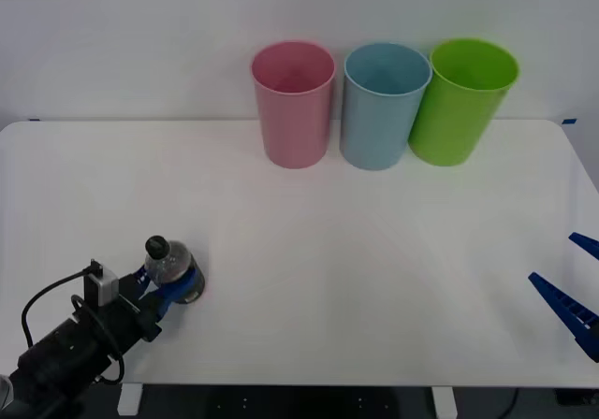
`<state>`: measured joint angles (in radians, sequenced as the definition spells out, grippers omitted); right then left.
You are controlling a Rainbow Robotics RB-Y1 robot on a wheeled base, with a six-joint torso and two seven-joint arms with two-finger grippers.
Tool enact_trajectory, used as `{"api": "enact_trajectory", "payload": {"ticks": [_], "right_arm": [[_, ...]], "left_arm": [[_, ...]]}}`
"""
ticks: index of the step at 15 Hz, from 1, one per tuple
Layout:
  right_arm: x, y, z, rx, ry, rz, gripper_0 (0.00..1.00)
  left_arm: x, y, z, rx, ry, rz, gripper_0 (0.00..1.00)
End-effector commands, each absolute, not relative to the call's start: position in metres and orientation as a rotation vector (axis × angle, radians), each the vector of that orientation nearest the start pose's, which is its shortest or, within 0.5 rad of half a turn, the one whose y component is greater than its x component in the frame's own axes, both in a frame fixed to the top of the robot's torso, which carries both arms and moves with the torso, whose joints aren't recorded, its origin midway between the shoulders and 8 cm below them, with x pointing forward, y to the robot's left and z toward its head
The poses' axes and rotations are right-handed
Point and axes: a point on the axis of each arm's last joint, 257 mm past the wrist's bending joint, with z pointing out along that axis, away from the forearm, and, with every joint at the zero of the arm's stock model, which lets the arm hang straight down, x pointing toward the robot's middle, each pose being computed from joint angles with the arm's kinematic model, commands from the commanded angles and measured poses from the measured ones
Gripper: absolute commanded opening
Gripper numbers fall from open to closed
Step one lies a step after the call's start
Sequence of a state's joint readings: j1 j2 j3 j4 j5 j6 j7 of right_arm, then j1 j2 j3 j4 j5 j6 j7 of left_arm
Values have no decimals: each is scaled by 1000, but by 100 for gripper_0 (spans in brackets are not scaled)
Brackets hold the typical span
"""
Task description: Grasp the object on the table and drop it into the matching bin: aluminum can to the light blue bin, PET bottle to the pink bin.
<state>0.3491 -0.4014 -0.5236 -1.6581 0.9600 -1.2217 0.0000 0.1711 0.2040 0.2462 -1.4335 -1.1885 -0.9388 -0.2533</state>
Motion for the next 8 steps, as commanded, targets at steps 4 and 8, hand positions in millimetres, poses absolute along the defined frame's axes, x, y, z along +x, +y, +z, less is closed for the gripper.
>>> {"api": "enact_trajectory", "payload": {"ticks": [4,8], "right_arm": [[342,-330,-169,-465,1441,567,100],[342,-330,-169,-465,1441,567,100]], "left_arm": [[410,242,-250,405,1525,-470,0],[402,258,-207,332,1494,-471,0]]}}
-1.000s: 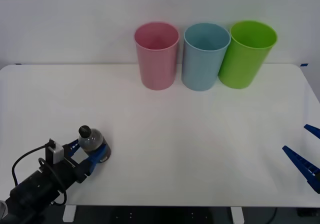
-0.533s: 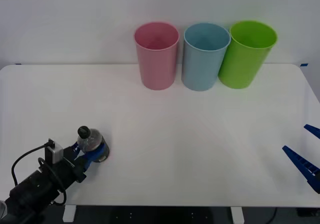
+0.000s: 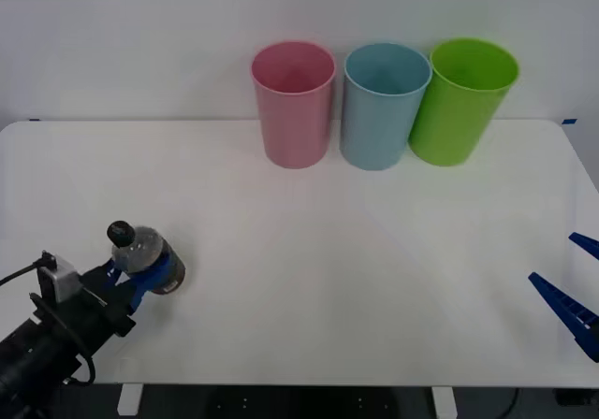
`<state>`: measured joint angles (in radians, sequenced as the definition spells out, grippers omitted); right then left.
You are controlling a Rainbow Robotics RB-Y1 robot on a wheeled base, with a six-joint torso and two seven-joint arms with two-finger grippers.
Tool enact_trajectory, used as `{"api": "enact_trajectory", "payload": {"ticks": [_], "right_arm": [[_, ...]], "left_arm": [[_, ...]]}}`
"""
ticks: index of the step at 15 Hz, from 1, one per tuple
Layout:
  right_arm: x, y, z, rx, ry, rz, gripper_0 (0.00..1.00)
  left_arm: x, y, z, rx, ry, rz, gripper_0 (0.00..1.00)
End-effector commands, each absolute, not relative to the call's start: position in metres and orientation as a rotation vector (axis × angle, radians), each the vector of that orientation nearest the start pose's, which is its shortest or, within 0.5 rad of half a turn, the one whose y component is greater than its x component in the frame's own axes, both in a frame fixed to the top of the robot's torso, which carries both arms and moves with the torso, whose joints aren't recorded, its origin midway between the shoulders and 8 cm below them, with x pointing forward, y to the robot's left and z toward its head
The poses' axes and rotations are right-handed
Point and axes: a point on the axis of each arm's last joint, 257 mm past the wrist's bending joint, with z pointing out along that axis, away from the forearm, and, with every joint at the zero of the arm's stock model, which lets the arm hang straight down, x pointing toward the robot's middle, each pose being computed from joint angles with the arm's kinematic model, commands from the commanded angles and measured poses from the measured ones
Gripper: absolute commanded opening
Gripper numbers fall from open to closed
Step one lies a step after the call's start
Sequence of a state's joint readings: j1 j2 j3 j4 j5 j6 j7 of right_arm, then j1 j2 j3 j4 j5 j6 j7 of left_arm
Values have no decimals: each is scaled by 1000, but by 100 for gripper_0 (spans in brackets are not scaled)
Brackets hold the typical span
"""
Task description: Grasp the object on the table and drop it into the matching bin: aluminum can to the light blue bin, PET bottle to the pink bin.
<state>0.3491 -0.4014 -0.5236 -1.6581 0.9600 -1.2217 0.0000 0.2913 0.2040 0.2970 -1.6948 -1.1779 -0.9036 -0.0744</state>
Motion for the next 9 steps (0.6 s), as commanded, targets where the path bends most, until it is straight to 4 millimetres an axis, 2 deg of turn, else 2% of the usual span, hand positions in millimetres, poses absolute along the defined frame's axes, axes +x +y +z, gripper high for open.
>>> {"api": "enact_trajectory", "payload": {"ticks": [1,4,6,9], "right_arm": [[342,-330,-169,-465,1441,567,100],[342,-330,-169,-465,1441,567,100],[342,-330,-169,-465,1441,567,100],[342,-330,-169,-465,1441,567,100]], "left_arm": [[402,262,-197,316,1485,-473,0],[405,272,-165,255,1452,-488,0],[409,272,-146,230,1425,-507,0],[427,267,-116,232,1393,-537,0]]}}
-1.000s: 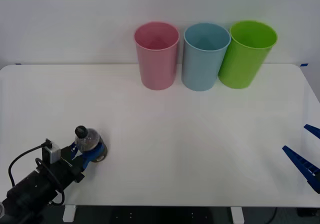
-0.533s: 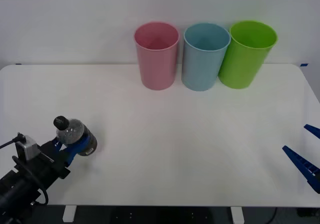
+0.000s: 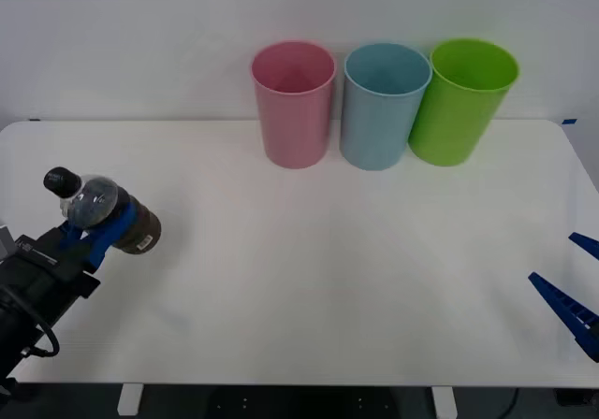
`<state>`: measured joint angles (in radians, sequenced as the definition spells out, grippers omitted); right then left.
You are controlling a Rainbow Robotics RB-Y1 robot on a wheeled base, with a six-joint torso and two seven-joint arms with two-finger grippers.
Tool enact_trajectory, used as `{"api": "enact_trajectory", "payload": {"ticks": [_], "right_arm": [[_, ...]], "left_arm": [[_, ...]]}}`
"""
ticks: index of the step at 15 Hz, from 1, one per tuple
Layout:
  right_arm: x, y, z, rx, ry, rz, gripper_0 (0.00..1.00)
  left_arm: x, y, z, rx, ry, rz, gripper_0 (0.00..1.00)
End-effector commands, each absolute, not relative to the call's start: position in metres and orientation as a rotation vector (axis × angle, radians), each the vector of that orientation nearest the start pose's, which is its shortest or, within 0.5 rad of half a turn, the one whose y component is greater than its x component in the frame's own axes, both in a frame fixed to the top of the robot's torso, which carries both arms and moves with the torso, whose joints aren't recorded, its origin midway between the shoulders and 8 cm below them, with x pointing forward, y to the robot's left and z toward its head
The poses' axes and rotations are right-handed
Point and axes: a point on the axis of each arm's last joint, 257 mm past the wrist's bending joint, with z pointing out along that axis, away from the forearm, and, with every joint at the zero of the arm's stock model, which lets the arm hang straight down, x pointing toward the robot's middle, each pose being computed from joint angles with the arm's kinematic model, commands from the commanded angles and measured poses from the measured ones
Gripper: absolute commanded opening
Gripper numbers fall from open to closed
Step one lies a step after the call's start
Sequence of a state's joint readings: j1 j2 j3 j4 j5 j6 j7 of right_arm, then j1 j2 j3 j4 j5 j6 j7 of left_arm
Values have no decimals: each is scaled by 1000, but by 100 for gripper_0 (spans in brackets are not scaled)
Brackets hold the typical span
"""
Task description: Grasp the object on the table and drop it into the matching bin: aluminum can to the light blue bin, PET bottle to the pink bin.
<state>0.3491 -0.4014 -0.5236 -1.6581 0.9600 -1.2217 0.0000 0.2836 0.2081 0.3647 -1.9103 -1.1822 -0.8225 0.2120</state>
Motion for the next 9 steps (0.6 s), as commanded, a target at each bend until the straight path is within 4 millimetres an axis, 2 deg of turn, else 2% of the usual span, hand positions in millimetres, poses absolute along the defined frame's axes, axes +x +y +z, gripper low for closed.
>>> {"api": "enact_trajectory", "payload": {"ticks": [1,4,9], "right_arm": [[342,-330,-169,-465,1441,567,100],[342,-330,-169,-465,1441,567,100],[342,-330,-169,-465,1441,567,100]], "left_arm": [[437,263,-106,241,1388,-549,0],[461,248,-71,253,1361,-608,0],[493,223,-26,268,1349,-666,0]]}}
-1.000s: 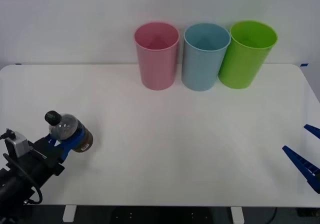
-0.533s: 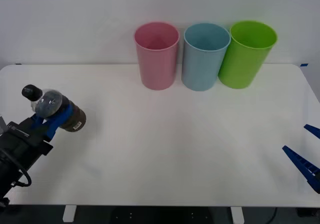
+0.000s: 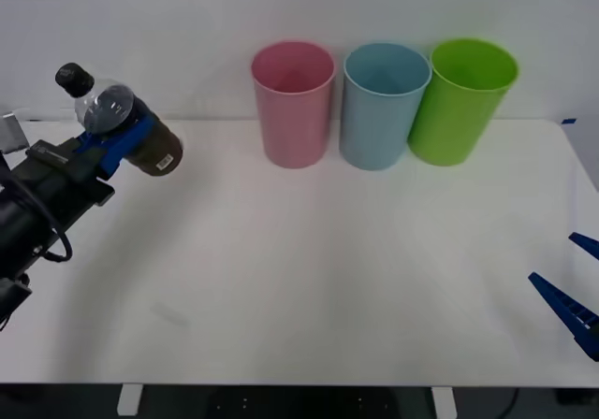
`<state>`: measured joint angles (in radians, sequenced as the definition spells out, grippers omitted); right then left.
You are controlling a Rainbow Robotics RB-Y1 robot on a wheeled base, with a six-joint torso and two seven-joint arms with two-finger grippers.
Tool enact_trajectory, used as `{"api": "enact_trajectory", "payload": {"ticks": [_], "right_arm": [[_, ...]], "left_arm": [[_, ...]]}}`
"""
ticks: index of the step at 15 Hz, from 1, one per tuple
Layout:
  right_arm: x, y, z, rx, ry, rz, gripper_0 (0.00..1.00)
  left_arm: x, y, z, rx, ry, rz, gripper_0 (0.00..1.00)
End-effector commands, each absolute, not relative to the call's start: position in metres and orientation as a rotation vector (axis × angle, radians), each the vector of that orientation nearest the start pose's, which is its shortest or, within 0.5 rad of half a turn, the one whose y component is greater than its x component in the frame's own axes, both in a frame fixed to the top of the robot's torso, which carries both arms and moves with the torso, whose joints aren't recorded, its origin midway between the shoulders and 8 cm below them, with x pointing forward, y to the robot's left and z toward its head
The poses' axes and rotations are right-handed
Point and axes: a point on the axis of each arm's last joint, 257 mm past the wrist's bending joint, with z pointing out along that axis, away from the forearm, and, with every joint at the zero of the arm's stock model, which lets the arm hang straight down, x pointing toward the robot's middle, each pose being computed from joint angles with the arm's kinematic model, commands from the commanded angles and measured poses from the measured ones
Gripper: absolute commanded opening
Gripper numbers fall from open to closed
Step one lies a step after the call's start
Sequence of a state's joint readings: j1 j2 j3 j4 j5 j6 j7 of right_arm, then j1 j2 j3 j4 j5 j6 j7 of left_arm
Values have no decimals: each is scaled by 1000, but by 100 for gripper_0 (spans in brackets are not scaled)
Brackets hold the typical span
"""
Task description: Grasp the object on the table and drop it into the matching bin: aluminum can to the light blue bin, PET bottle to the pink bin.
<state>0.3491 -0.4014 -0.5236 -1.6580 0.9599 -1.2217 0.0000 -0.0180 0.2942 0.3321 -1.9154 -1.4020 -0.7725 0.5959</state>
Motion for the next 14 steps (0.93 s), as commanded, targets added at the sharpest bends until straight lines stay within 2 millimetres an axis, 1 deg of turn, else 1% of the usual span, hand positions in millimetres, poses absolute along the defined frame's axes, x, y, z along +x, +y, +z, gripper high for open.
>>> {"api": "enact_trajectory", "payload": {"ticks": [1,4,7,8,11,12,14], "right_arm": [[342,-330,-169,-465,1441,567,100],[342,-330,-169,-465,1441,567,100],[342,-330,-169,-465,1441,567,100],[342,-330,-169,-465,1441,567,100],[342,-330,-169,-465,1441,567,100],[342,-330,-169,-465,1441,567,100],[342,-330,-169,-465,1441,567,100]], "left_arm": [[499,215,-19,268,1348,-687,0],[528,197,-8,292,1351,-703,0],[561,176,6,319,1350,-722,0],[575,168,11,329,1358,-724,0],[609,144,18,359,1390,-725,0],[617,138,19,365,1401,-725,0],[642,123,21,381,1439,-721,0]]}}
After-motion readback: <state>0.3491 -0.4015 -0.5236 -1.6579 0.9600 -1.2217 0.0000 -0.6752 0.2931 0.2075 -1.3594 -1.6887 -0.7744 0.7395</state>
